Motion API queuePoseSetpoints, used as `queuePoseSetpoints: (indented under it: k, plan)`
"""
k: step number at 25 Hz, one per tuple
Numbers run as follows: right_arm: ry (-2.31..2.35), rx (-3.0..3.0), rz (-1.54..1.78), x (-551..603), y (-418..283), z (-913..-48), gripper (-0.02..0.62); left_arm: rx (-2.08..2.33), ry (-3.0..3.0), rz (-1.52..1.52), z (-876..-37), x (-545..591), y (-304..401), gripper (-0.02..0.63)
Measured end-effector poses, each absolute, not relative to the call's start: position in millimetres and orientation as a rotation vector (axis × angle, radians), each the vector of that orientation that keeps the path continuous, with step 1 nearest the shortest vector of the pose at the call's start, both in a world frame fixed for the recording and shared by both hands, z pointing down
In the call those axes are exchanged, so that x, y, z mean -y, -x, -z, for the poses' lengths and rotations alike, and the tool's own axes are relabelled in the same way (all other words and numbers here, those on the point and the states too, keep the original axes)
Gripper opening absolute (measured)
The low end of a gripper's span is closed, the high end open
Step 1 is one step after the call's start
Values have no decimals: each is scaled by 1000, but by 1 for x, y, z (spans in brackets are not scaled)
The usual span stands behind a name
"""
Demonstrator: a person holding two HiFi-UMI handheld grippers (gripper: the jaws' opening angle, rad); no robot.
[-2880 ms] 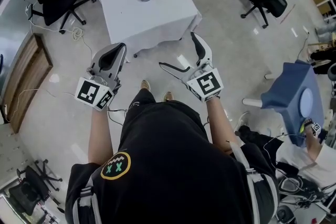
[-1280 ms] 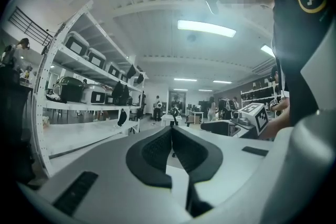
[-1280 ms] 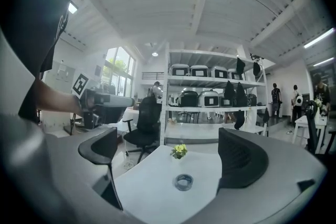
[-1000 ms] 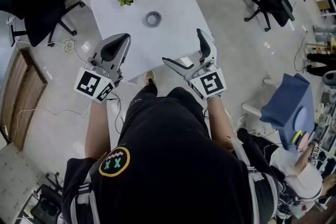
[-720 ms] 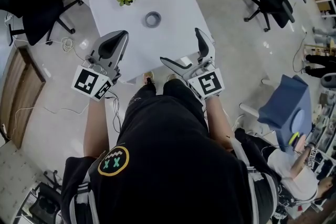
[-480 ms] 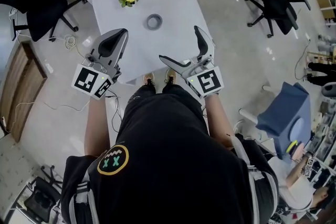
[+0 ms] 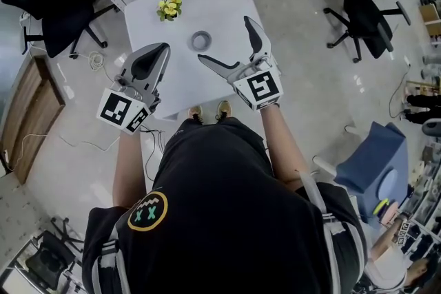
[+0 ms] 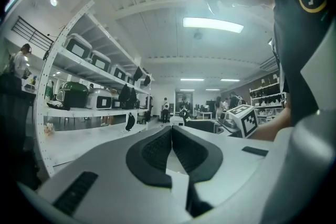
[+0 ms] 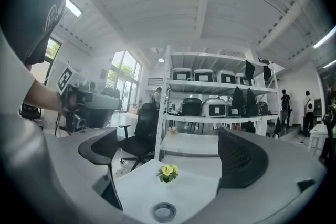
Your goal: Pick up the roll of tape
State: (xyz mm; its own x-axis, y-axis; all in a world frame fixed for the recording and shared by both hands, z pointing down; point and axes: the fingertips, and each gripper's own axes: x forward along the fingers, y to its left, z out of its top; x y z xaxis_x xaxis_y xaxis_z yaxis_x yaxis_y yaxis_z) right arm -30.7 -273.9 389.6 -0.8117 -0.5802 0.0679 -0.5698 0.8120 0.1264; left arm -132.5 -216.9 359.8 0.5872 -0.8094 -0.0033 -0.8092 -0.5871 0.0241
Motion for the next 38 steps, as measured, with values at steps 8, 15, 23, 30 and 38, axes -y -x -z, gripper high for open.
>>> queuePoseSetpoints:
  k: [8, 15, 23, 30, 38]
  plan:
    - [-872, 2877, 183, 336, 62, -407, 598, 1451, -2781, 30, -355, 232, 133, 20]
    - [-849, 2863, 192, 365, 80, -424, 598, 1485, -2770, 23, -353, 239, 137, 18]
    - [-320, 2500, 317, 356, 106, -502, 598, 1525, -2738, 4, -355, 239, 147, 18]
    - [91, 2026, 499, 343, 107, -611, 598, 1542, -2707, -16, -360, 238, 149, 18]
    - [156, 2000, 473, 332, 113, -654, 594, 1599, -2654, -28, -365, 233, 162, 20]
